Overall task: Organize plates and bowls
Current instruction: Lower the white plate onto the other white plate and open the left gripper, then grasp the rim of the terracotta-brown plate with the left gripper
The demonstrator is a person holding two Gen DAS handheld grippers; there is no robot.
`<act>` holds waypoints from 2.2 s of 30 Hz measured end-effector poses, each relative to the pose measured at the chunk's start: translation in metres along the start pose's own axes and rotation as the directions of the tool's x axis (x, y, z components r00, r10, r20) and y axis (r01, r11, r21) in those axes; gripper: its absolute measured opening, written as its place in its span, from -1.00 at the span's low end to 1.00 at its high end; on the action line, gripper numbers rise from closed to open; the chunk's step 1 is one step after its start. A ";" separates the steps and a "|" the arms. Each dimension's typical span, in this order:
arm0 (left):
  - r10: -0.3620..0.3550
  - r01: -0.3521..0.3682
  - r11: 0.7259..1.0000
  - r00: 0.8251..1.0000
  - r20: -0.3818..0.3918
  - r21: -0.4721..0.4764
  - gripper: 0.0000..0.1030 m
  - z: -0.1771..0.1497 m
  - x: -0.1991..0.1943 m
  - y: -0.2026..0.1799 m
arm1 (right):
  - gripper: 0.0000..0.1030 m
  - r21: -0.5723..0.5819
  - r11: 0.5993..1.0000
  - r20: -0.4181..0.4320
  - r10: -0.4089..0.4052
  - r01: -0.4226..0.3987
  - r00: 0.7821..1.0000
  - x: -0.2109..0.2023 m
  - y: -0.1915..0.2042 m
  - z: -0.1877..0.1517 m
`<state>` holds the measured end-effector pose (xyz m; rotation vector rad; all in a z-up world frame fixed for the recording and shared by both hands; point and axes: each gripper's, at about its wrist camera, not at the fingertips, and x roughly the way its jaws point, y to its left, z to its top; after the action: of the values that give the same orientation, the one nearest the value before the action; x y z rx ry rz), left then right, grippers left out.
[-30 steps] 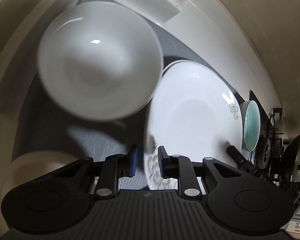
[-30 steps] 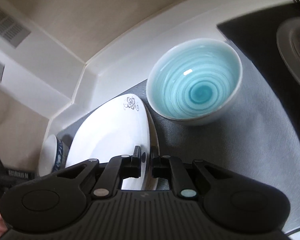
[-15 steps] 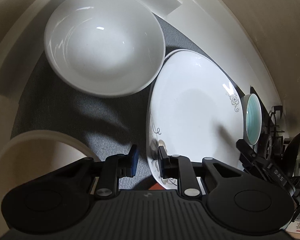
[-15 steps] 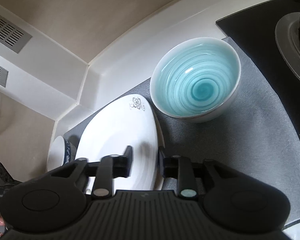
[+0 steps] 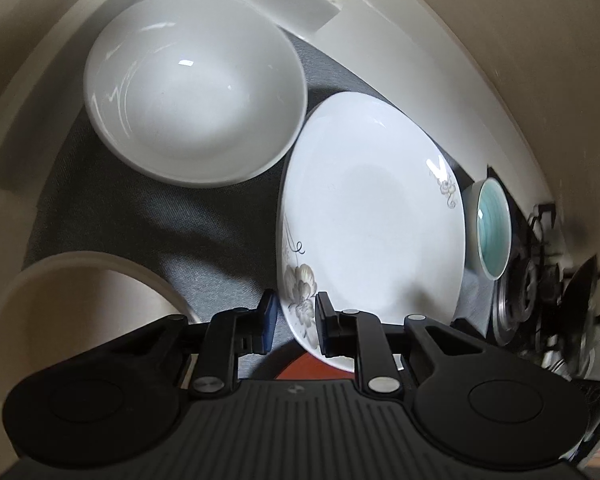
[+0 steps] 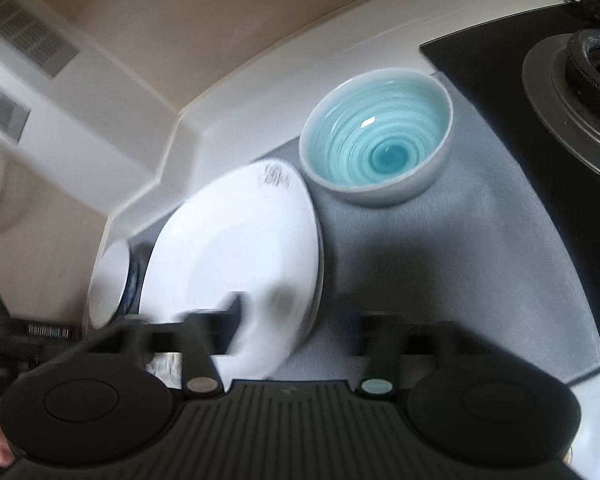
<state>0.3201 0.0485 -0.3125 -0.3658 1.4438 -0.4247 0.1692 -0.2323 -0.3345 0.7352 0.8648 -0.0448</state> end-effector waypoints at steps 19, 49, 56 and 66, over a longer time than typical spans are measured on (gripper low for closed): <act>0.127 -0.138 0.977 0.989 0.077 0.165 -0.43 -0.029 -0.011 -0.033 | -0.21 -0.192 0.980 -0.010 -0.049 0.046 0.999 -0.018 0.011 -0.017; 0.234 -0.173 0.887 0.968 -0.094 0.428 -0.85 -0.114 0.061 -0.069 | -0.76 -0.405 0.905 -0.126 -0.200 0.134 0.972 -0.031 0.008 -0.085; 0.234 -0.195 0.883 0.971 -0.040 0.427 -0.86 -0.109 0.020 -0.090 | -0.91 -0.393 0.912 -0.064 -0.150 0.114 0.987 -0.066 0.028 -0.066; 0.114 -0.132 0.927 0.991 0.072 0.352 -0.86 -0.056 -0.028 -0.110 | -0.92 -0.381 0.922 0.053 -0.058 0.074 0.997 -0.082 0.058 0.010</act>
<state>0.2559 -0.0330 -0.2395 0.0068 1.3000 -0.5599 0.1404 -0.2155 -0.2396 0.3363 0.8278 0.0487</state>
